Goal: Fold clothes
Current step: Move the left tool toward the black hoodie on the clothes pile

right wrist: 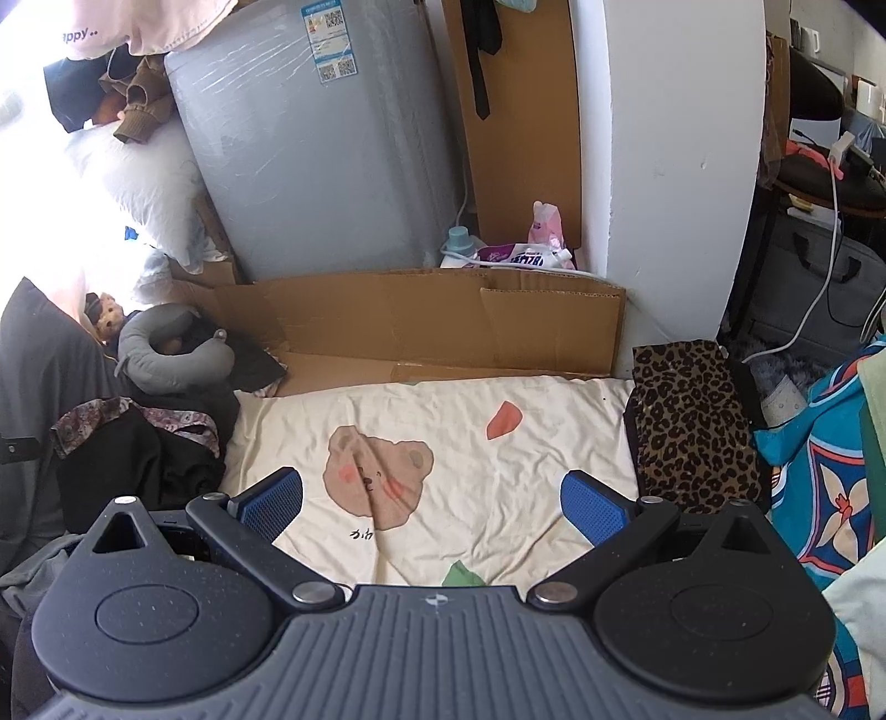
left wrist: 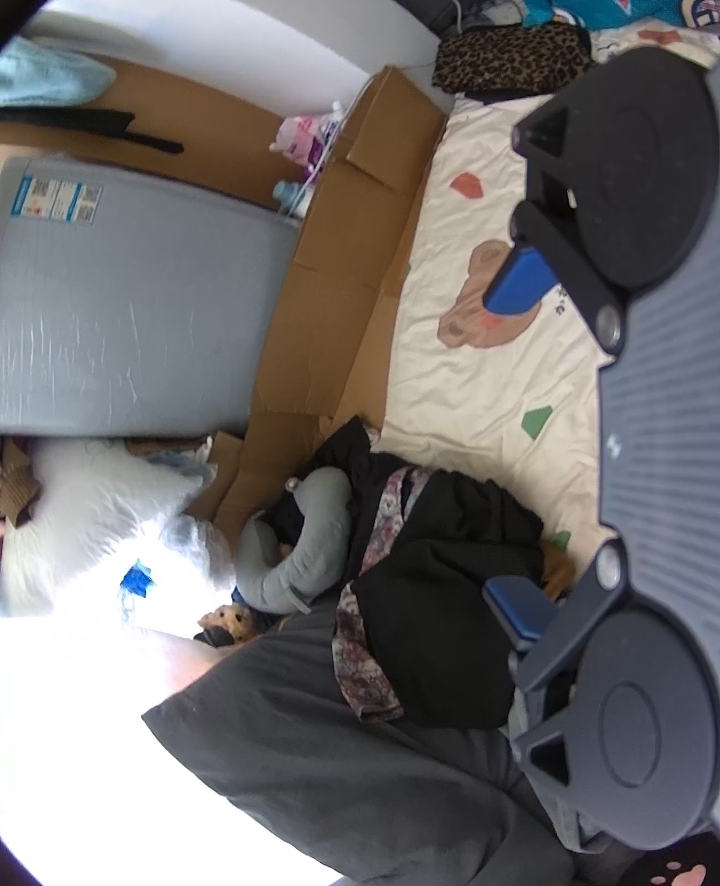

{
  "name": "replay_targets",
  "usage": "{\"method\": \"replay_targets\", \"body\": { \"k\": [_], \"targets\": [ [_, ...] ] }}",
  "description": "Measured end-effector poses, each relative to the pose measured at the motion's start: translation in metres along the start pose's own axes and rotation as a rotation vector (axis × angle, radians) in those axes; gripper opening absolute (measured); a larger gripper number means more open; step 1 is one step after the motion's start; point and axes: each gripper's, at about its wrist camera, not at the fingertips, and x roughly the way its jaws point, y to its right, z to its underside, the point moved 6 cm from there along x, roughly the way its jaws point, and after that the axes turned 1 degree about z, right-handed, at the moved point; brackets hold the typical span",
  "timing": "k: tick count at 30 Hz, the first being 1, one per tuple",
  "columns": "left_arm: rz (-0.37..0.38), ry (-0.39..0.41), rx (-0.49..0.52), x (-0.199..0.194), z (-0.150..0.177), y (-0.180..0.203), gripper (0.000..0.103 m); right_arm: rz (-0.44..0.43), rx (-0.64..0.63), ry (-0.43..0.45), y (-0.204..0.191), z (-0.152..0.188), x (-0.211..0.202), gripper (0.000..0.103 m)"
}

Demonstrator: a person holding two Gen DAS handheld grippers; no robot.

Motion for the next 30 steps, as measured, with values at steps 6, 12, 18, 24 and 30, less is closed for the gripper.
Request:
{"method": "replay_targets", "body": {
  "k": [6, 12, 18, 24, 30],
  "targets": [
    [-0.016, -0.019, -0.051, 0.015, -0.005, -0.026, 0.098, 0.012, -0.009, -0.029, -0.003, -0.001, 0.020, 0.102],
    [-0.037, -0.042, -0.073, 0.037, -0.006, -0.040, 0.098, 0.020, -0.027, -0.057, -0.011, -0.004, 0.043, 0.102],
    [-0.048, -0.075, -0.091, 0.068, -0.003, -0.054, 0.096, 0.013, -0.054, -0.087, -0.023, -0.010, 0.077, 0.102],
    [-0.040, -0.088, -0.150, 0.103, 0.002, -0.078, 0.089, -0.038, -0.056, -0.081, -0.033, -0.013, 0.111, 0.102],
    [-0.065, -0.103, -0.193, 0.141, 0.006, -0.105, 0.087, -0.088, -0.036, -0.076, -0.042, -0.006, 0.144, 0.102]
  ]
}}
